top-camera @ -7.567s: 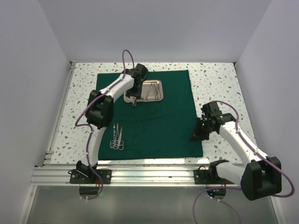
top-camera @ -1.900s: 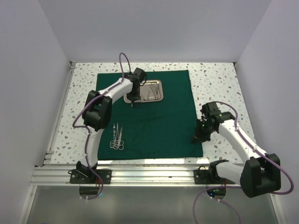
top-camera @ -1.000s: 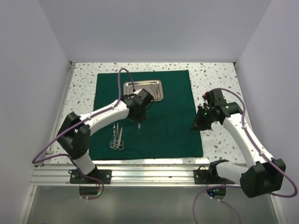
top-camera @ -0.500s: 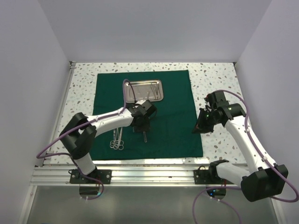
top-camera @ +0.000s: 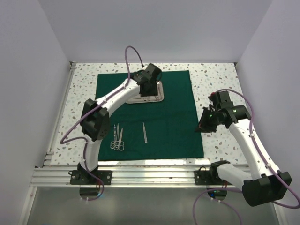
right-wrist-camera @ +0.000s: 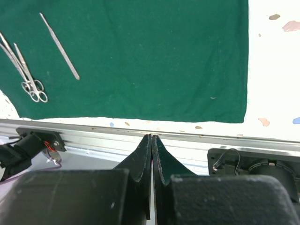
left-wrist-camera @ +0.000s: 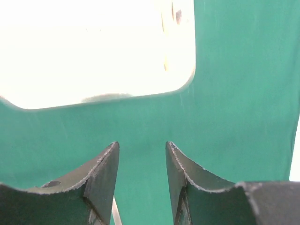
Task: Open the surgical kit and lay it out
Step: Pick up the medical item from the container.
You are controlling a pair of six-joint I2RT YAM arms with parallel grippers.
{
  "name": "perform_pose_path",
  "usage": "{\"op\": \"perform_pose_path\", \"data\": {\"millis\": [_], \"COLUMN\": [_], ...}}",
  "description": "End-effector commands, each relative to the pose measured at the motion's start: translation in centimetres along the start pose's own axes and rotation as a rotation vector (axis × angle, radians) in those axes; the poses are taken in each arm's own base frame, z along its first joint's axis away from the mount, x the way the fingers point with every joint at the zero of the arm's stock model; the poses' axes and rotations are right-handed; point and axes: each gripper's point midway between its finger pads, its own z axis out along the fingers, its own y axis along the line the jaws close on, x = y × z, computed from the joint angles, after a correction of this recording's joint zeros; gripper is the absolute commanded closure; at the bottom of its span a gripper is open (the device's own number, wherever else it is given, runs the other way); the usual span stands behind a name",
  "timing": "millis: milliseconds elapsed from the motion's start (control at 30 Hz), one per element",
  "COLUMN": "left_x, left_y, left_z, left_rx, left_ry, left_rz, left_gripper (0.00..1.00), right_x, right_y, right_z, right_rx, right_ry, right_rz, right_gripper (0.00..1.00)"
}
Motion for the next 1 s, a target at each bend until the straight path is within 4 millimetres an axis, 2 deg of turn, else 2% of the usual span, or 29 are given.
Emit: {"op": "perform_pose_path", "data": {"millis": [0, 33, 67, 100, 167, 333, 467, 633, 767, 967], "left_x": [-4.2, -5.0, -6.7, -6.2, -6.9, -6.1, -5.2, -3.4, -0.9, 2.8], "left_y": [1.7, 2.0, 1.1, 1.4, 1.1, 1.5, 1.5, 2.2, 4.0, 6.3], "left_z": [3.1, 3.9, 3.8, 5.7, 7.0, 9.8, 11.6, 13.8, 15.5, 16.4], "left_rx": [-0.055, -0.06, -0.032, -0.04, -0.013, 0.02, 0.032, 0.018, -0.039, -0.082], "left_ry": [-0.023, -0.026, -0.056, -0.035, -0.049, -0.036, -0.015, 0.033, 0.102, 0.19], "left_rz": [0.112, 0.126, 0.138, 0.184, 0.206, 0.252, 0.284, 0.311, 0.314, 0.303], "left_gripper": [0.52, 0.52, 0.53, 0.53, 0.53, 0.53, 0.53, 0.53, 0.55, 0.63], "right_x": [-0.6, -0.6, -0.6, -0.9, -1.1, -1.9, -2.1, -2.6, -2.7, -2.7], "right_y": [0.2, 0.2, 0.2, 0.1, -0.4, -0.9, -1.3, -1.4, -1.5, -1.5], "right_z": [-2.0, -2.1, -2.3, -2.4, -2.7, -3.6, -3.5, -3.3, -3.0, -2.6], "right_rx": [-0.004, -0.004, -0.005, 0.007, 0.037, 0.079, 0.108, 0.127, 0.133, 0.135], "right_ry": [-0.061, -0.066, -0.071, -0.082, -0.09, -0.121, -0.118, -0.109, -0.104, -0.094], "right_rz": [0.001, 0.002, 0.001, 0.001, -0.008, -0.017, -0.024, -0.027, -0.025, -0.015], "right_gripper": [1.0, 1.0, 1.0, 1.0, 1.0, 1.0, 1.0, 1.0, 1.0, 1.0]}}
